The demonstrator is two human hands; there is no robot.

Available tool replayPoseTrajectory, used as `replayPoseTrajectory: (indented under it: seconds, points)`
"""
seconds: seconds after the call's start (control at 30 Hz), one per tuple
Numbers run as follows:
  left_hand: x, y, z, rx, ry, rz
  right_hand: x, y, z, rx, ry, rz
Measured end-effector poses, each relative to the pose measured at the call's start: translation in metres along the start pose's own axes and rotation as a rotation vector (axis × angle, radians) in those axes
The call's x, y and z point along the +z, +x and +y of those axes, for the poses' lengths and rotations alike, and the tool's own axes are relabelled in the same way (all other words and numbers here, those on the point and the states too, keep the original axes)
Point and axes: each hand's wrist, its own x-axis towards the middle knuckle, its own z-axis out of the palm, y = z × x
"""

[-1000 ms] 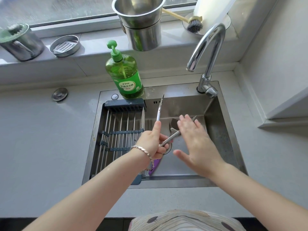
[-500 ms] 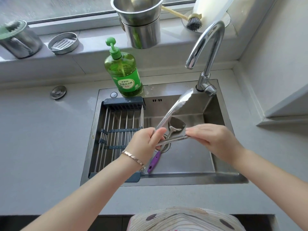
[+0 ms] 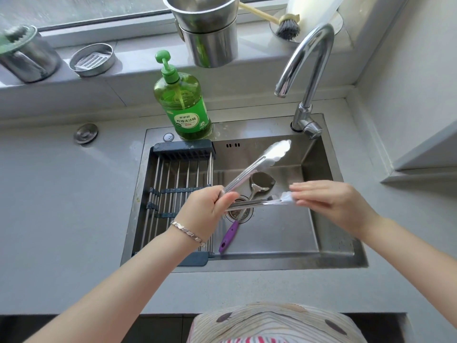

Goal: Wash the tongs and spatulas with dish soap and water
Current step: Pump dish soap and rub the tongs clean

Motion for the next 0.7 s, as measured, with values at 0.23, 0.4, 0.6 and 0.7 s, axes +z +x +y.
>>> replayPoseTrajectory:
  seconds: [0.23,0.4,0.6,0.7]
  points:
    - [0.007,-0.006,-0.015,0.146,0.060,-0.005,-0.018,0.027,-0.018,1.039,0.948,-0.319]
    - [0.009,-0.004,-0.007,0.213,0.049,0.015,-0.005,0.040,-0.032,1.160,0.797,-0.617]
    - [0.009,-0.006,-0.013,0.216,0.088,-0.050,0.009,0.047,-0.039,1.046,0.476,-0.671]
    - [0.007,-0.006,-0.017,0.148,0.067,-0.014,-0.004,0.049,-0.032,1.073,0.806,-0.649]
